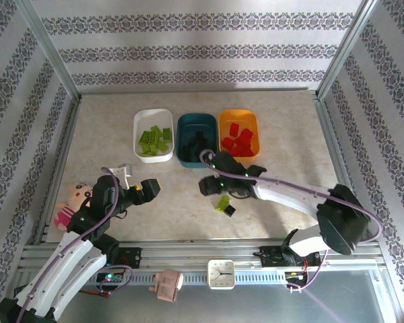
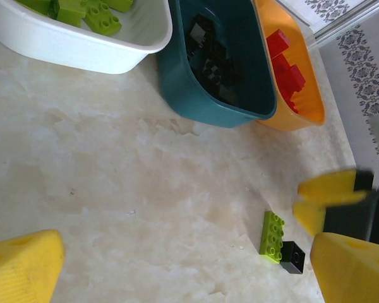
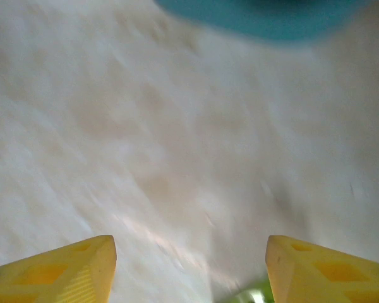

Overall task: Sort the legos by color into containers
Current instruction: Pick up the lego from the bottom-center of the table, then place the lego in the container.

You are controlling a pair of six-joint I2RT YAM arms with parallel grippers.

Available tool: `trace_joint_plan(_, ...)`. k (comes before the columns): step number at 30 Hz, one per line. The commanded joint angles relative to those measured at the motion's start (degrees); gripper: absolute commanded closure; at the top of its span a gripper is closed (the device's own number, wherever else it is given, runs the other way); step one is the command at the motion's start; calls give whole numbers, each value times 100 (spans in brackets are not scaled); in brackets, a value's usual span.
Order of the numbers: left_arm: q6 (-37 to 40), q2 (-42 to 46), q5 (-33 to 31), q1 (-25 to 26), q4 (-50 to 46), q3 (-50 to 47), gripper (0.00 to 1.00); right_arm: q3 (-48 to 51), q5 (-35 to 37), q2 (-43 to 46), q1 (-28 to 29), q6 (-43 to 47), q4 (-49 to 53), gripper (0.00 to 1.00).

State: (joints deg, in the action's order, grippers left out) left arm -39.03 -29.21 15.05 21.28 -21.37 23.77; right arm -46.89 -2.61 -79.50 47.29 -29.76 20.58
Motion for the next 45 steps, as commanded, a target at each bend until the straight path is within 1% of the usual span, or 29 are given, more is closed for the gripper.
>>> trace_joint_plan(1, -31, -49, 110, -21, 354, -150, 0, 608, 381, 585, 205, -394, 480, 36)
trace_joint_plan(4, -82, -76, 120, -26, 462, -238, 0, 1015, 534, 938, 378, -696, 734, 36)
trace_joint_plan(8, -125, -126, 155, -27, 563, -285, 0, 1358, 786, 1186, 421, -850, 810, 35)
trace_joint_plan(11, -149, -177, 171, -23, 615, -294, 0, 1427, 594, 1063, 415, -759, 617, 35)
trace_joint_plan(14, -151, -221, 187, -26, 630, -285, 0, 1404, 311, 749, 420, -672, 375, 35)
trace_joint_plan(19, -175, -234, 205, -20, 628, -303, 0, 1393, 381, 426, 420, -578, 120, 37)
trace_joint_plan(23, -171, -234, 209, -20, 626, -312, 0, 1337, 380, 273, 419, -466, 31, 43)
trace_joint_plan(26, -183, -243, 207, -24, 663, -318, 0, 1328, 292, 253, 415, -447, 73, 52)
trace_joint_plan(29, -165, -251, 220, -24, 682, -312, 0, 1332, 261, 542, 420, -442, 251, 60)
trace_joint_plan(31, -142, -253, 214, -22, 682, -296, 0, 1291, 234, 870, 419, -402, 415, 62)
trace_joint_plan(35, -105, -337, 282, -19, 738, -254, 0, 841, 234, 1400, 403, -200, 746, 65)
trace_joint_plan(37, -87, -421, 327, -26, 789, -228, 0, 438, 228, 1352, 262, 31, 712, 66)
trace_joint_plan(40, -93, -544, 383, -26, 821, -193, 0, -308, 26, 781, -121, 344, 325, 66)
trace_joint_plan(43, -95, -611, 437, -23, 802, -154, 0, -1205, 79, -139, -427, 614, -107, 66)
trace_joint_plan(45, -64, -612, 478, -19, 747, -115, 0, -1875, 231, -871, -575, 786, -150, 66)
